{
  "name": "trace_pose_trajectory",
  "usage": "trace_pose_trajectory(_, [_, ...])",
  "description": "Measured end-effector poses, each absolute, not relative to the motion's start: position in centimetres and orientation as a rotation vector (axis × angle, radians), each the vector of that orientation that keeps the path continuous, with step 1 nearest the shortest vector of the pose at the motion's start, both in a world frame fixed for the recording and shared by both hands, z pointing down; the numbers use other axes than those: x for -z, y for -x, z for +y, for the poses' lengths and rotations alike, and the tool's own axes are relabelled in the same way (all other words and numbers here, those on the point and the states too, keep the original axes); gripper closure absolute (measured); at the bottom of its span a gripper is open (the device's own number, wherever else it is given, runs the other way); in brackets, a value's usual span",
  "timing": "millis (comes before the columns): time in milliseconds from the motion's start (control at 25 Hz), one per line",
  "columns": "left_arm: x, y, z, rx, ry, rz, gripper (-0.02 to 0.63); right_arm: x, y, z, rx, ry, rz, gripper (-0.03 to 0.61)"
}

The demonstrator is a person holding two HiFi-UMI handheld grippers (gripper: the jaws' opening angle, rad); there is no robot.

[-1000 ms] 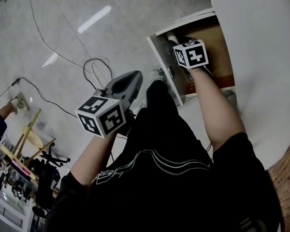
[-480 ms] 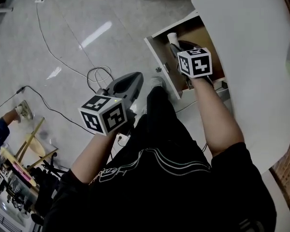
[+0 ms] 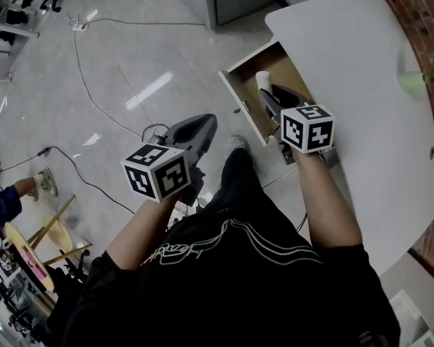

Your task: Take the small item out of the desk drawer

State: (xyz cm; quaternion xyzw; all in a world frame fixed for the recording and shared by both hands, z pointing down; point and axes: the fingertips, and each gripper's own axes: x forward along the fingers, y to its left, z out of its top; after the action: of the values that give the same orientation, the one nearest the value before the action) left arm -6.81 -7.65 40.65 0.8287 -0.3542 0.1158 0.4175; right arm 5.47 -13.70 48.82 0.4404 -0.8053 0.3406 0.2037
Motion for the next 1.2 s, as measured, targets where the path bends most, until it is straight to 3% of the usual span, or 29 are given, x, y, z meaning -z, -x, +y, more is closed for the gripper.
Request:
trace_pose_trajectory(520, [-26.1,4.7,1.2,-0.182,-2.348,-0.749,0.591,-26.6,-4.8,1.3,-0.754,-1.268,-2.641,0.448])
trace_pose_trajectory(1200, [-16.4,2.2,9.7,-0.125,-2.642,-0.627,0.591,-17.1,-4.2,11.4,-0.477,-1.286,-2.778,0.448])
